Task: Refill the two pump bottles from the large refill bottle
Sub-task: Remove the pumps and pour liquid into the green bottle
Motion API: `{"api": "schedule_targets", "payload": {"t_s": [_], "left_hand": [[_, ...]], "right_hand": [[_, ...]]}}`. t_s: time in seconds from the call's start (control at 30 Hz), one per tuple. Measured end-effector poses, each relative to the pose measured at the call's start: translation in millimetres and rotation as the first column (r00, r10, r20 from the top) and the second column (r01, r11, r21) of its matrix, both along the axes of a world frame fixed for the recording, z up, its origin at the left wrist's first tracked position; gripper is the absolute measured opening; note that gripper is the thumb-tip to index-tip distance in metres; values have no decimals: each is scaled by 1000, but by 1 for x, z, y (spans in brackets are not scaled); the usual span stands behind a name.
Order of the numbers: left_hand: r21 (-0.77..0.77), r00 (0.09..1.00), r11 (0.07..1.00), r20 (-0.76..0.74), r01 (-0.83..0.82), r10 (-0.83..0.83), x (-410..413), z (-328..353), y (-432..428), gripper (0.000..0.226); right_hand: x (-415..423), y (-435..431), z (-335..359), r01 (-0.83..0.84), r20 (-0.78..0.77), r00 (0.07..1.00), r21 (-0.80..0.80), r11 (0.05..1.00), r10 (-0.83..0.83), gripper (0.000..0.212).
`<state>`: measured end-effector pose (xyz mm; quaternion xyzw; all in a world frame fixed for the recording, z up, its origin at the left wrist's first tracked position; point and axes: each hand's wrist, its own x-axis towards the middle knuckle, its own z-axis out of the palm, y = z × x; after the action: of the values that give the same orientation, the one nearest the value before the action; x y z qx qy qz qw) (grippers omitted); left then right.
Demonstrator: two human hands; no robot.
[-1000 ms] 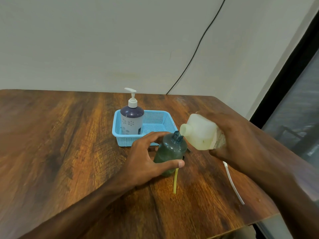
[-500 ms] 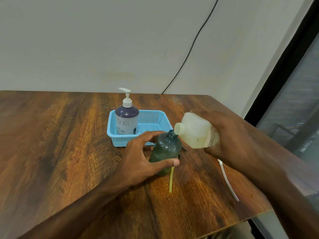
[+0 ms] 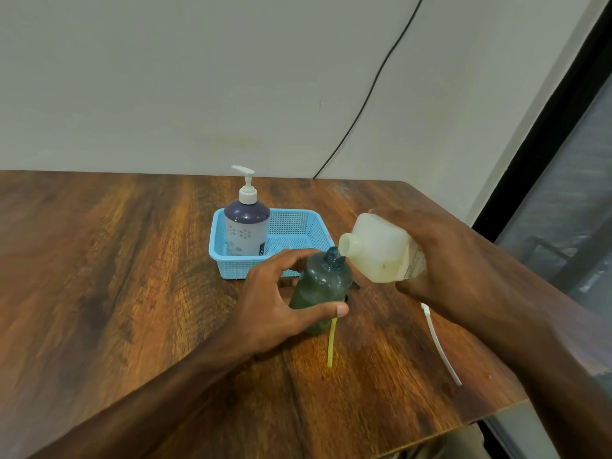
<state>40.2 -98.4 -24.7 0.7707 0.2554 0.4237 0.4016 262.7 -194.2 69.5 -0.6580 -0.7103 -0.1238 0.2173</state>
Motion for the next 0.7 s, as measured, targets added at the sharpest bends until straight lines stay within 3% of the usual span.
{"api": "schedule_targets", "payload": {"t_s": [0.7], "left_hand": [[7, 1000, 1000, 10, -11, 11, 1, -2, 2, 65]], "right_hand": [[8, 4, -4, 18, -9, 1000, -35, 999, -18, 82]]}}
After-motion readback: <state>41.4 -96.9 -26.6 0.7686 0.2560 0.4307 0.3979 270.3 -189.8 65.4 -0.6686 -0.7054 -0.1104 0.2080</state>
